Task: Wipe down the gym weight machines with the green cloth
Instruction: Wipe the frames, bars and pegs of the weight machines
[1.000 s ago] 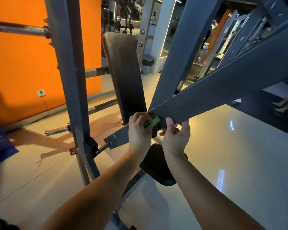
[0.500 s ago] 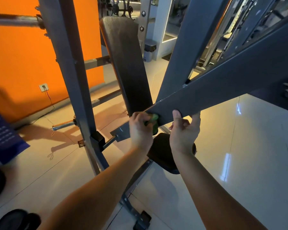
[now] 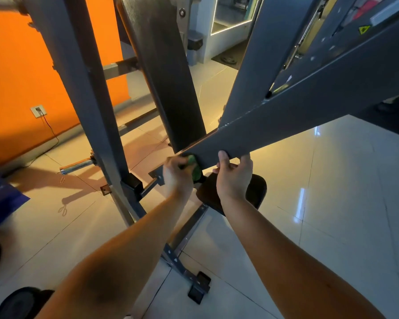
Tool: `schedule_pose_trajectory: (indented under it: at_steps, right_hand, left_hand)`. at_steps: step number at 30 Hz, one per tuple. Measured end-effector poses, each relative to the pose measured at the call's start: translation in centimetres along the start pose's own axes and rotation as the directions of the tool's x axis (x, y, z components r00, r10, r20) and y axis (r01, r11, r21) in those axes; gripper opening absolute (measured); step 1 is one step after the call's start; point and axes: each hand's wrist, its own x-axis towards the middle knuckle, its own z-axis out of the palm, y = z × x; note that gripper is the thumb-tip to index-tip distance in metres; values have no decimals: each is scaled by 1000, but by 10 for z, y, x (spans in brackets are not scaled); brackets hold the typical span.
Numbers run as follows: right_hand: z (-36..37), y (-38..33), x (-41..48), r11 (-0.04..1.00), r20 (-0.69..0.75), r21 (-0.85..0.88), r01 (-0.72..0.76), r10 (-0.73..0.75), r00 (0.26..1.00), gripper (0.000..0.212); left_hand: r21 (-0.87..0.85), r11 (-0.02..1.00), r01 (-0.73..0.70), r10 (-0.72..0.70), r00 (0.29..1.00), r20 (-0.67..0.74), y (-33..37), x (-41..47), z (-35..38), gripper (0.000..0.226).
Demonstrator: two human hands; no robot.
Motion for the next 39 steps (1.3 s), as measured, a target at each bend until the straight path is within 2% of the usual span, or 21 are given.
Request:
schedule_pose_trajectory:
  at_steps: [3,6,9,12,15,17,20,22,24,26,28,30,33,35,39]
  right_hand:
    - [-3,0,-2,998,-4,-61,22,-22,1000,42]
    - [-7,4,3,996,-2,-83,45,-46,999,38]
    - [-3,12,3,995,14,-85,58,-57,998,26]
    - [9,21,-7,999,68,-46,4,-1,998,26]
    - [21,19,-18,998,79,10,-64,63,995,30]
    - [27,16,-18,996,68,37,-86,83,994,29]
    - [34,19,-15,992,41,63,-105,103,994,29]
    - [39,24,-17,994,20,33,-102,101,995,31]
    - [44,27,-19,994,-12,21,-108,108,994,35]
    - [48,29,-17,991,-38,57,-122,124,992,37]
    - [50,35,-14,989,-62,72,-127,131,989,39]
    - [51,40,-10,992,-60,65,-104,108,992,38]
    - [50,45,-11,997,-52,55,-62,65,997,35]
    - [51,44,-14,998,-52,57,-32,35,998,36]
    - [66,38,-23,990,-51,103,-97,102,993,54]
  left_hand:
    - [44,962,-271,265,958,108,15,-23,10,20]
    - [24,954,-299,295,950,107,12,-14,10,24]
    - [8,981,-195,193,976,104,-13,4,6,13]
    - [1,1000,30,-30,999,25,-43,30,-3,17]
    - [-101,958,270,-275,961,-41,-51,46,-9,14]
    - [-133,945,299,-309,949,-63,-43,40,-5,13]
    - [-16,999,40,-40,998,-40,-32,19,4,13]
    - [30,992,-124,124,992,-1,-31,11,9,13]
    - [36,986,-164,164,986,-14,-35,12,13,17]
    - [39,995,-93,94,995,-36,-47,23,13,18]
    - [55,996,75,-70,995,-78,-65,42,10,17]
    - [34,968,247,-242,964,-107,-80,63,5,15]
    - [-48,926,375,-378,917,-127,-89,75,2,12]
    - [-34,940,338,-340,932,-128,-86,65,7,11]
    - [67,997,36,-33,998,-44,-77,35,19,11]
